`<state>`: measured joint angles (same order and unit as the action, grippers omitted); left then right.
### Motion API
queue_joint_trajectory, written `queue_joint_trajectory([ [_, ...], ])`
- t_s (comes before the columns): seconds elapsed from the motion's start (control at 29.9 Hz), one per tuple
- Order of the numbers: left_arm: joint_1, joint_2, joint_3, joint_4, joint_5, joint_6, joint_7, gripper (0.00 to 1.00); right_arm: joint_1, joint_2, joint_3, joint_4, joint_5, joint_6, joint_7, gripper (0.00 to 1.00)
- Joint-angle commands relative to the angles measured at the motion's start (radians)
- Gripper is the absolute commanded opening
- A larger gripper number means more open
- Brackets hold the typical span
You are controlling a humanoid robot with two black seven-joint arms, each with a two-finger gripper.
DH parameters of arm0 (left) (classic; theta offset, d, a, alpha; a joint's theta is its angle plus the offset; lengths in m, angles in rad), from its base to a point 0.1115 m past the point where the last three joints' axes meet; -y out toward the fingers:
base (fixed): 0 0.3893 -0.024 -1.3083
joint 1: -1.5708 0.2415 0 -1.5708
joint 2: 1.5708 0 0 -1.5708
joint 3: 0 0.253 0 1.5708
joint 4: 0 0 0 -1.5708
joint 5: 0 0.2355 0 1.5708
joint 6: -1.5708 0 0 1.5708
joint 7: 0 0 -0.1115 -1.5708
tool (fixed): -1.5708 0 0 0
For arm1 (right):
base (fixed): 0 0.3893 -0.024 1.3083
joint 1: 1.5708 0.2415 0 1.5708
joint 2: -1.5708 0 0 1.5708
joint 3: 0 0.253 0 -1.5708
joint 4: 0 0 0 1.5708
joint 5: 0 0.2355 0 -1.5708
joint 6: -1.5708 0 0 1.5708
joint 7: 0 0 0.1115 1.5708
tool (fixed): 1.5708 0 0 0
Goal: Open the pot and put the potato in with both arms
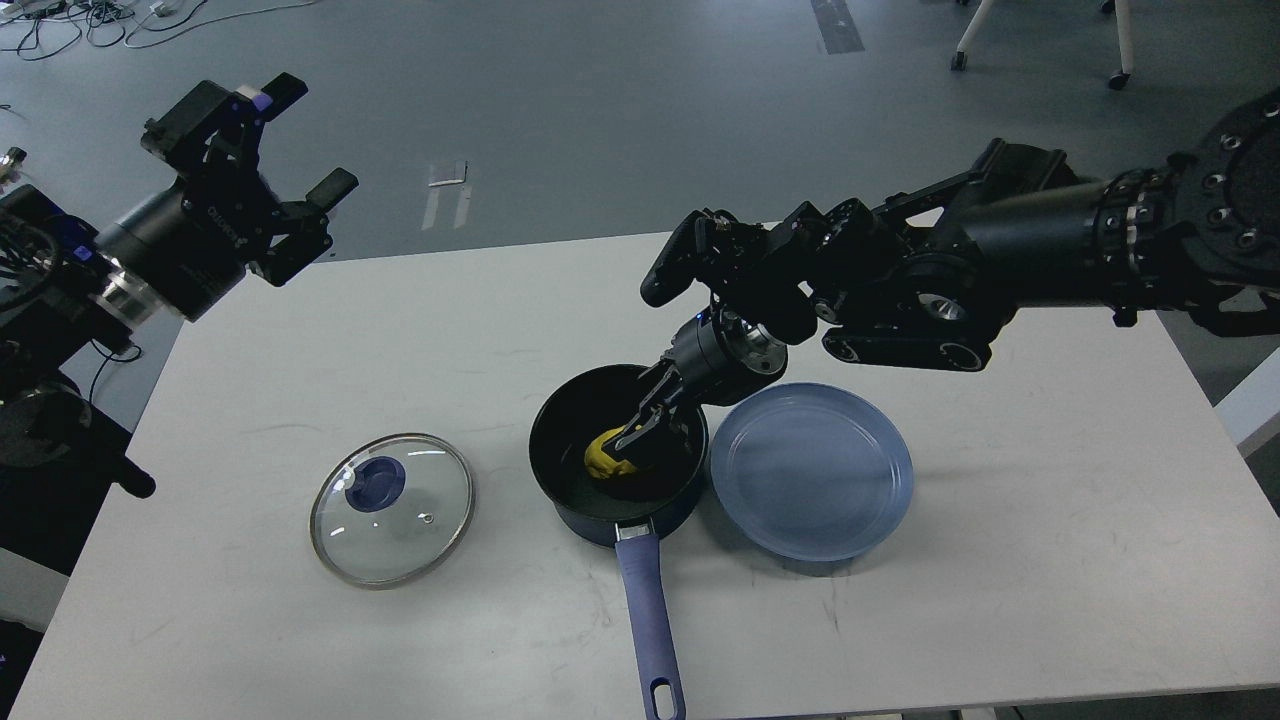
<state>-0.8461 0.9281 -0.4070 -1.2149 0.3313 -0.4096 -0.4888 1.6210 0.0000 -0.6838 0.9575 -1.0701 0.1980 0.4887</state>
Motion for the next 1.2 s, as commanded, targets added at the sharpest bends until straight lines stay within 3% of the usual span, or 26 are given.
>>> queue_joint_trajectory([
  [0.0,-0.001,0.0,0.0,0.0,0.0,0.0,0.0,0.98,0.022,0.0,0.013,-0.003,0.025,0.0,0.0,0.95],
  [0.17,0.001,-0.002,0.0,0.0,0.0,0.0,0.0,0.98,0.066,-0.035,0.052,-0.005,0.064,0.001,0.0,0.96],
  [0.47,0.002,-0.046,0.0,0.008,-0.006,0.003,0.0,0.98,-0.018,-0.294,0.279,-0.006,0.321,0.017,0.0,0.96],
  [0.63,0.01,-0.08,-0.001,0.026,-0.026,0.008,0.0,0.98,-0.173,-0.377,0.423,-0.043,0.574,0.003,0.0,0.96],
  [0.87,0.025,-0.162,-0.003,0.116,-0.129,0.002,0.0,0.98,-0.498,-0.448,0.78,-0.052,0.8,0.02,0.0,0.98],
  [1.1,0.073,-0.204,-0.003,0.224,-0.133,-0.079,0.0,0.98,-0.728,-0.469,0.997,-0.06,0.972,0.112,0.0,0.98],
  [1.17,0.097,-0.209,-0.004,0.25,-0.172,-0.079,0.0,0.98,-0.794,-0.517,1.021,-0.056,0.98,0.191,0.0,0.99],
])
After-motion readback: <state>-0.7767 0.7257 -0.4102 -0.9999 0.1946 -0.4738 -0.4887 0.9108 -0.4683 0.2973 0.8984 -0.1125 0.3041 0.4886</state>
